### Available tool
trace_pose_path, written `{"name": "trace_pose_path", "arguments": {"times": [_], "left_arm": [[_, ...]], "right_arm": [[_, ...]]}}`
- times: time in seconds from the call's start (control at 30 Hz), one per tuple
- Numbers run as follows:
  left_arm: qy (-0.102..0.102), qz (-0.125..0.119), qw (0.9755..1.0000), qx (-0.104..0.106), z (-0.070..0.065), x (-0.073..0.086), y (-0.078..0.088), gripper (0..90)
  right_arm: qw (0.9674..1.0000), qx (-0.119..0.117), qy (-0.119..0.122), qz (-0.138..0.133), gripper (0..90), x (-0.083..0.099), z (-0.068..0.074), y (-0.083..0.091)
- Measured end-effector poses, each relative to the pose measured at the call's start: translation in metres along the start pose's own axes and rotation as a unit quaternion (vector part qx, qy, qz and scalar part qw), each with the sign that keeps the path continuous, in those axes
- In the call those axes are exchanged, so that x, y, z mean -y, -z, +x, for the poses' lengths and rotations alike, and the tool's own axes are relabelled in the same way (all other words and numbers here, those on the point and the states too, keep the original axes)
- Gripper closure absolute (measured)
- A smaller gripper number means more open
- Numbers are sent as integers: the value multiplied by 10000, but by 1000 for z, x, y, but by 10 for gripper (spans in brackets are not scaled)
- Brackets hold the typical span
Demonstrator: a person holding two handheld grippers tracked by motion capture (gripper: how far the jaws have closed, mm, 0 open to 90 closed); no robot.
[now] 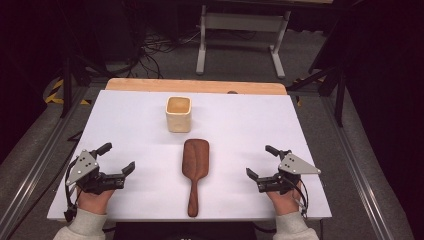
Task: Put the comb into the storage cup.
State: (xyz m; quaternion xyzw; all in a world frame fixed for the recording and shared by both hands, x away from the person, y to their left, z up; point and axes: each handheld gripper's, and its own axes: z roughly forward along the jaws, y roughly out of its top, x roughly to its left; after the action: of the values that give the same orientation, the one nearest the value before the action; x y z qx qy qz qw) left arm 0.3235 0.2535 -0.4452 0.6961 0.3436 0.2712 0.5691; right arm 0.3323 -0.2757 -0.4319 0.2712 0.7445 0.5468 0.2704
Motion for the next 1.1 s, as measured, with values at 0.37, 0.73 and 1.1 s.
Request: {"name": "trace_pose_path", "arguments": {"times": [0.37, 0.73, 1.1], "left_arm": [[26, 44, 9997, 220, -3, -3, -2, 3], [-203, 106, 9971, 727, -27, -26, -17, 11], [-273, 179, 9922, 1205, -52, -45, -40, 21]], "right_arm": [[10000, -40, 7, 15, 10, -1, 1, -1], [10000, -64, -6, -10, 10, -1, -1, 0], [10000, -89, -17, -19, 10, -1, -1, 0]]}}
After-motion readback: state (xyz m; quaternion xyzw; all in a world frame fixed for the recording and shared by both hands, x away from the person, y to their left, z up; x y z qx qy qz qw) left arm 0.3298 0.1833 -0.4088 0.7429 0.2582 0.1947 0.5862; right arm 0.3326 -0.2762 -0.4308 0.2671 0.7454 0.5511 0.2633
